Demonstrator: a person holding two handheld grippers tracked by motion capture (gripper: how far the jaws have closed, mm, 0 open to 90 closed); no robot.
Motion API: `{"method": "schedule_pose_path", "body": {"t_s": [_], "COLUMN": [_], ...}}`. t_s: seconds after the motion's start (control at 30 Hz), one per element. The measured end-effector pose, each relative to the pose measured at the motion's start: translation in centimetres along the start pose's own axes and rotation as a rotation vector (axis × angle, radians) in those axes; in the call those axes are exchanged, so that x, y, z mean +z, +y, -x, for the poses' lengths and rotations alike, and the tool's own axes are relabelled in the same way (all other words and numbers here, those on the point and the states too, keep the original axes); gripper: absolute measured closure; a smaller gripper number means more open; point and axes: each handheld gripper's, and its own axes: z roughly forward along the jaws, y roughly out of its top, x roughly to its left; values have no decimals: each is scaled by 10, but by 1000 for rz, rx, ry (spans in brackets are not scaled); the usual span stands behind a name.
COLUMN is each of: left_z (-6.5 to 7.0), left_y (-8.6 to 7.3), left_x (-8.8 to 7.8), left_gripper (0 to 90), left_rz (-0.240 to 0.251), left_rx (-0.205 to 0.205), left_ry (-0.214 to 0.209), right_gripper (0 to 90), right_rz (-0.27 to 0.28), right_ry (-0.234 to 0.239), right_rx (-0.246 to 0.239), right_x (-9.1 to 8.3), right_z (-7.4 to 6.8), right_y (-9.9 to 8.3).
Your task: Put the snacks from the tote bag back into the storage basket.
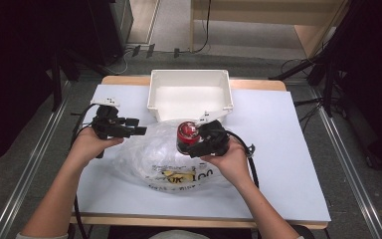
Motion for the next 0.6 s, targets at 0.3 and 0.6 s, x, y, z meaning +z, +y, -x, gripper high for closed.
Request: {"method": "schedule_pose_path", "body": {"t_s": [0.3, 0.6], "left_z": [1, 1], "left_y": [1, 1], "left_x": [-1, -2], "left_gripper": [395, 394], "left_rz": [0, -1], "left_rx": [4, 6], "left_ry": [0, -7], "right_gripper": [262, 261], "right_rz": [5, 25], "right_ry": [-10, -20], "right_rx": [3, 2], "right_x": [-2, -7], "right_z": [6, 16], "right_y": [11, 31]}}
